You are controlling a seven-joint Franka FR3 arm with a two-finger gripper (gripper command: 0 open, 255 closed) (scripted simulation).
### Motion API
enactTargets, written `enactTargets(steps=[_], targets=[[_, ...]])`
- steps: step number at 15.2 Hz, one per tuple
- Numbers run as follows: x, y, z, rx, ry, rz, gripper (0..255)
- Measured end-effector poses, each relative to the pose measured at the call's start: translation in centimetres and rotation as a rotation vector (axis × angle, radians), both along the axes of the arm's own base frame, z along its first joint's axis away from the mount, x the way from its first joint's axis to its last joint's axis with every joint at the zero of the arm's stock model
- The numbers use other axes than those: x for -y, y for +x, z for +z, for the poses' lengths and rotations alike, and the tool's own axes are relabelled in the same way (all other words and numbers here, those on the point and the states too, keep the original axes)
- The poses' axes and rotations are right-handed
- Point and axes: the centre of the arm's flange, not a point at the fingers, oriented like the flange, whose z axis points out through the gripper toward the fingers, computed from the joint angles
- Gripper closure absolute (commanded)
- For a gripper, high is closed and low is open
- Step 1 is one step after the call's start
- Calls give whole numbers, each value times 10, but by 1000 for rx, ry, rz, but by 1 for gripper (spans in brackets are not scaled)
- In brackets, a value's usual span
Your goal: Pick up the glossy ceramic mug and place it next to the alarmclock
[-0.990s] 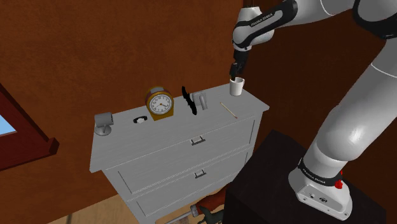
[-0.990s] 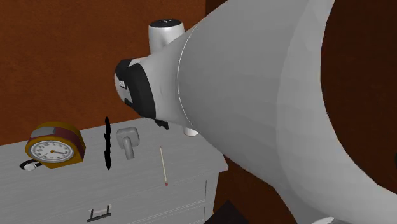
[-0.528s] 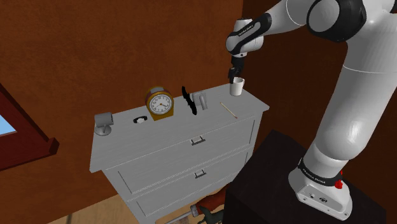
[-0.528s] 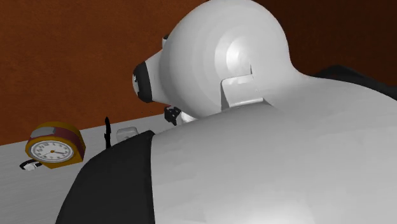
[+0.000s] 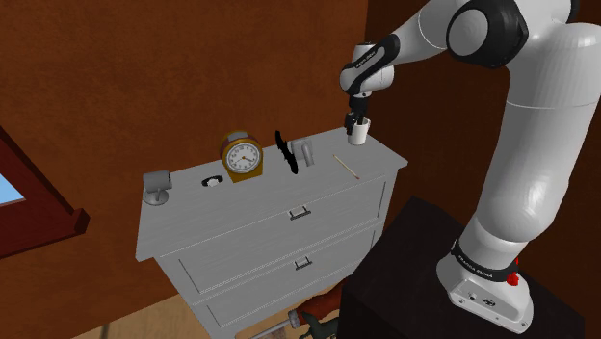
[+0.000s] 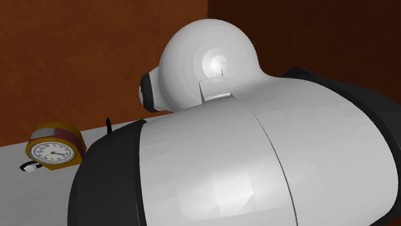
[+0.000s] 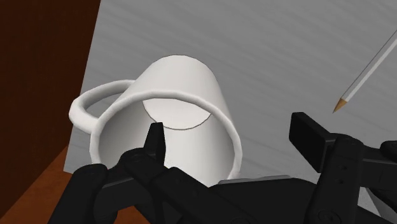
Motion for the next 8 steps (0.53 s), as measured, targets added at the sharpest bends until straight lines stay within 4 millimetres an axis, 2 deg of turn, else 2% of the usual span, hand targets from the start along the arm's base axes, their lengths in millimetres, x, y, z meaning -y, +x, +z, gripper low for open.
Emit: enactTargets(steps=[6,7,8], targets=[[0,0,-3,0,0,0,0],[0,0,-3,0,0,0,255],[0,0,-3,1,0,0,255]])
